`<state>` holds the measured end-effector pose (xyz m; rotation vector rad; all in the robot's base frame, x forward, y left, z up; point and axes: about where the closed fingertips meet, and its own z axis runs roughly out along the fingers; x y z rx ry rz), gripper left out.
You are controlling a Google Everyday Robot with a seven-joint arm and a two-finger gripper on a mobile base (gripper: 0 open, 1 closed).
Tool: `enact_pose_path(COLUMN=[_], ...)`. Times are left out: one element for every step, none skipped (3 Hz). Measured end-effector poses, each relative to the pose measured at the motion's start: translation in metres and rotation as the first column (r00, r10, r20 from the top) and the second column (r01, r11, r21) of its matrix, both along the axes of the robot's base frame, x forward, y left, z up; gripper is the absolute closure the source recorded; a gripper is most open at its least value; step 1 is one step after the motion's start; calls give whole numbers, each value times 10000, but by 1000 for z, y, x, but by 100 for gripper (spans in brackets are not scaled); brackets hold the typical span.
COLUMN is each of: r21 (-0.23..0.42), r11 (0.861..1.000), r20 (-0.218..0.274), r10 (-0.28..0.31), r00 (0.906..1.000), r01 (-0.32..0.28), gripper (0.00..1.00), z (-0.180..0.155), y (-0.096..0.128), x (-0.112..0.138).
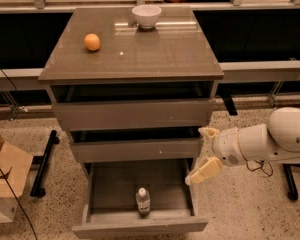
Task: Pick blue plastic bottle from bottom drawer and place on counter
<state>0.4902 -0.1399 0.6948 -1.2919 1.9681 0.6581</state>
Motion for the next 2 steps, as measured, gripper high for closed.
enact_pose_path(r21=[51,276], r11=[9999,9995], r20=[-88,-321], r10=[-127,-150], r00=[9999,9994], r01=[127,159], gripper=[0,0], z=[-26,-81], y=[20,45], x=[4,3])
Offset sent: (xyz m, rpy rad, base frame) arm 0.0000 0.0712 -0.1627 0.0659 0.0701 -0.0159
